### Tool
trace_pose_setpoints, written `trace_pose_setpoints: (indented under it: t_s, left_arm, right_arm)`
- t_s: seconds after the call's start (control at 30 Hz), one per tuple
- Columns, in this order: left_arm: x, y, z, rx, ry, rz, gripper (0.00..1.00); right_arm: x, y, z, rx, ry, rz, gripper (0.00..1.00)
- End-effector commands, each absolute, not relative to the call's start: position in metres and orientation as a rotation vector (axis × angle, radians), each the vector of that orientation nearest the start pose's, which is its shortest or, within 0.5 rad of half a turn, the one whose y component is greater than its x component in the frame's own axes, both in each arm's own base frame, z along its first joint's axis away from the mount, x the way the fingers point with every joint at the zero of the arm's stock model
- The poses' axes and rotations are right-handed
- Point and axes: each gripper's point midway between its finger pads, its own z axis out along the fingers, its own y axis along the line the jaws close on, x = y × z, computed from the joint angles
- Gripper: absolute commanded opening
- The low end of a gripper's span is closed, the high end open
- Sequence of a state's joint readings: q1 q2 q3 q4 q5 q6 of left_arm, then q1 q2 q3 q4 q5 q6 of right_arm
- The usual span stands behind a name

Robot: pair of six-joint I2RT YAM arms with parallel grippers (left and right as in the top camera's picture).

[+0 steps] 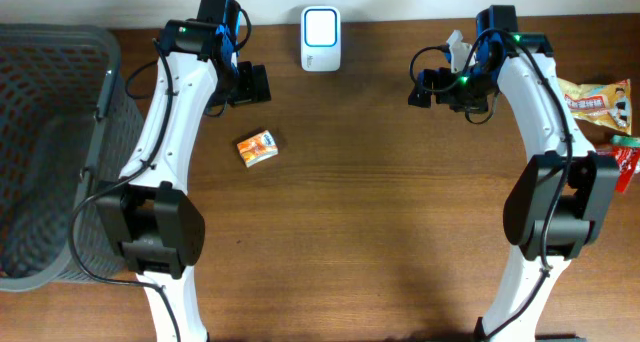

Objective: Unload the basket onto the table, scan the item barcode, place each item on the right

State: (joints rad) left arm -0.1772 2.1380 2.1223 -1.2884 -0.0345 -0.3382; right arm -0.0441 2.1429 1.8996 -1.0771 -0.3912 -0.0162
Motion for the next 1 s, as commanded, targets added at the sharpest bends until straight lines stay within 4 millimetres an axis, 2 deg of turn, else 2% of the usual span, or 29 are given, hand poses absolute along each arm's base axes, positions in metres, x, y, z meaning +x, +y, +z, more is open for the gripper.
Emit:
trace_pose_setpoints:
  t_s: [0.0,0.03,0.13,0.23,0.3,0.33,0.4,0.47,0.5,0.53,0.57,0.63,0.67,0.7,0.77,0.8,0.83,0.9,0.97]
  left_arm:
    - [0.459,-0.103,0.151,-0.209,2.914,-0.258,0.99]
    - [0.451,-0.109,0.149,-0.115,2.95,-0.277,0.99]
    - [0.428,-0.091,0.121,-0.038,3.085,0.03,0.99]
    - [0.432,-0.096,0.113,-0.028,3.086,0.015,0.99]
    - [0.424,-0.096,0.102,0.02,3.136,0.035,0.93]
    - [0.415,-0.097,0.085,0.077,3.194,0.056,0.93]
    - [0.411,-0.103,0.042,0.154,3.245,0.075,0.93]
    - [0.421,-0.11,0.014,0.329,3.214,0.061,0.93]
    - [0.425,-0.112,0.009,0.347,3.203,0.057,0.92]
    - [0.426,-0.113,0.005,0.349,3.198,0.055,0.87]
    - [0.428,-0.117,0.0,0.353,3.197,0.034,0.75]
    - [0.415,-0.142,-0.016,0.376,3.253,-0.135,0.51]
    - [0.409,-0.154,-0.016,0.39,3.265,-0.216,0.42]
    - [0.404,-0.167,-0.013,0.407,3.269,-0.293,0.4]
    - [0.389,-0.205,-0.004,0.473,3.27,-0.478,0.4]
    - [0.38,-0.222,0.002,0.496,3.272,-0.578,0.44]
    - [0.369,-0.246,0.015,0.513,3.273,-0.736,0.43]
    - [0.368,-0.262,0.036,0.541,3.251,-0.783,0.38]
    - [0.383,-0.268,0.063,0.561,3.18,-0.787,0.43]
  right_arm:
    - [0.474,0.045,0.111,-0.049,2.831,0.532,0.99]
    - [0.474,0.045,0.111,-0.049,2.831,0.532,0.99]
    - [0.474,0.045,0.111,-0.049,2.831,0.532,0.99]
    - [0.474,0.045,0.111,-0.049,2.83,0.532,0.99]
    - [0.474,0.045,0.111,-0.049,2.831,0.532,0.99]
    - [0.474,0.045,0.111,-0.049,2.831,0.532,0.99]
    - [0.474,0.045,0.111,-0.049,2.83,0.532,0.99]
    - [0.474,0.045,0.111,-0.049,2.83,0.532,0.99]
    - [0.474,0.045,0.111,-0.049,2.831,0.532,0.99]
    - [0.474,0.045,0.111,-0.049,2.831,0.532,0.99]
    - [0.474,0.045,0.111,-0.049,2.83,0.532,0.99]
    - [0.474,0.045,0.111,-0.049,2.83,0.532,0.98]
    - [0.474,0.045,0.111,-0.049,2.83,0.532,0.99]
    - [0.474,0.045,0.111,-0.049,2.83,0.532,0.99]
    - [0.474,0.045,0.111,-0.049,2.83,0.532,0.99]
    - [0.474,0.045,0.111,-0.049,2.83,0.532,0.99]
    - [0.474,0.045,0.111,-0.049,2.83,0.532,0.99]
    - [0.474,0.045,0.111,-0.049,2.831,0.532,0.99]
    - [0.474,0.045,0.111,-0.049,2.83,0.532,0.99]
